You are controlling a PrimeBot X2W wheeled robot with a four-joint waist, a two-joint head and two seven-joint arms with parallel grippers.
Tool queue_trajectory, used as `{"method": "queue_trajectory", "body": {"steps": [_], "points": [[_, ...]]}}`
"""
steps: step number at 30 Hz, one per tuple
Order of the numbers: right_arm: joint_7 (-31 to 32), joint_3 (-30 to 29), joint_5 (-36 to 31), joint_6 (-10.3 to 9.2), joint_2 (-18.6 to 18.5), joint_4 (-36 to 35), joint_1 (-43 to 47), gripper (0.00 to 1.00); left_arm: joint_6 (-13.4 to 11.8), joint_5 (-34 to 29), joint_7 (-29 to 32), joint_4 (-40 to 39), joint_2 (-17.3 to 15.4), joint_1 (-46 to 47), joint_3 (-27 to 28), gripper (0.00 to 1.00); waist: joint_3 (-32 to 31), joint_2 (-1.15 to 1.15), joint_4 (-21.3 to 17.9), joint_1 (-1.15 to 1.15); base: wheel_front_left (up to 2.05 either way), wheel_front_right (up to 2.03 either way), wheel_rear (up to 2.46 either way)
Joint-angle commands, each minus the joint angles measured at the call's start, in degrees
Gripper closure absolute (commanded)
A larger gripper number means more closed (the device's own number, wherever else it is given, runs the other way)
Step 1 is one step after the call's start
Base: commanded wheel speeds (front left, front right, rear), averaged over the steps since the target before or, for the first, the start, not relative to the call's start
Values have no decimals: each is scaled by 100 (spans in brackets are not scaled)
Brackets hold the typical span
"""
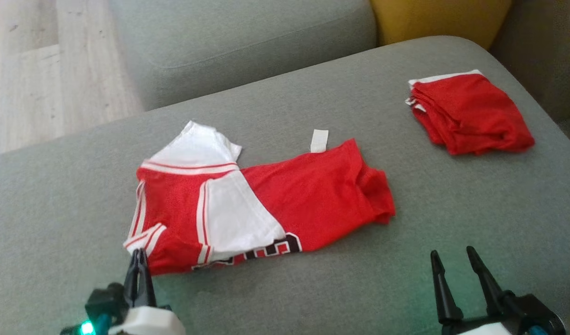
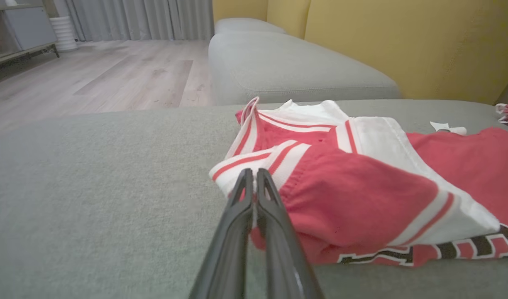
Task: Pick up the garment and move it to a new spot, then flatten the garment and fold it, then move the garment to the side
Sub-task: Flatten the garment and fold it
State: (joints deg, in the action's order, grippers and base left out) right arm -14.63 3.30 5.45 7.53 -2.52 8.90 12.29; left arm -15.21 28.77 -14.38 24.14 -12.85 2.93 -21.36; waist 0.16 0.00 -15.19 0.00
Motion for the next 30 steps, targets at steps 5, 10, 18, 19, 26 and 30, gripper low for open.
{"method": "queue_trajectory", "body": {"steps": [5, 10, 18, 19, 26, 30], "points": [[-37, 186, -31, -4, -36, -137, -208, 0, -71, -466, -61, -586, 163, -232, 521, 0, -57, 0, 285, 0, 0, 0, 0], [-37, 210, 2, -4, -36, -145, -224, 0, 33, -848, -62, -1016, 59, -186, 665, 0, -54, 0, 433, 0, 0, 0, 0], [-37, 281, 30, -4, -36, -125, -313, 0, 575, -1419, 67, -1744, -587, 479, 352, 0, 29, 0, 331, 0, 0, 0, 0], [-37, 278, 36, -4, -36, -125, -313, 0, 612, -1554, 153, -1803, -619, 531, 205, 0, 43, 0, 312, 0, 0, 0, 0], [-37, 308, 65, -4, -36, -116, -332, 0, 647, -2663, 845, -1596, -375, 877, -1021, 0, 173, 0, 229, 0, 0, 0, 0], [-37, 339, 81, -4, -36, -116, -444, 0, 593, -3099, 1122, -1084, 46, 1136, -1564, 0, 330, 0, 189, 0, 0, 0, 0]]}}
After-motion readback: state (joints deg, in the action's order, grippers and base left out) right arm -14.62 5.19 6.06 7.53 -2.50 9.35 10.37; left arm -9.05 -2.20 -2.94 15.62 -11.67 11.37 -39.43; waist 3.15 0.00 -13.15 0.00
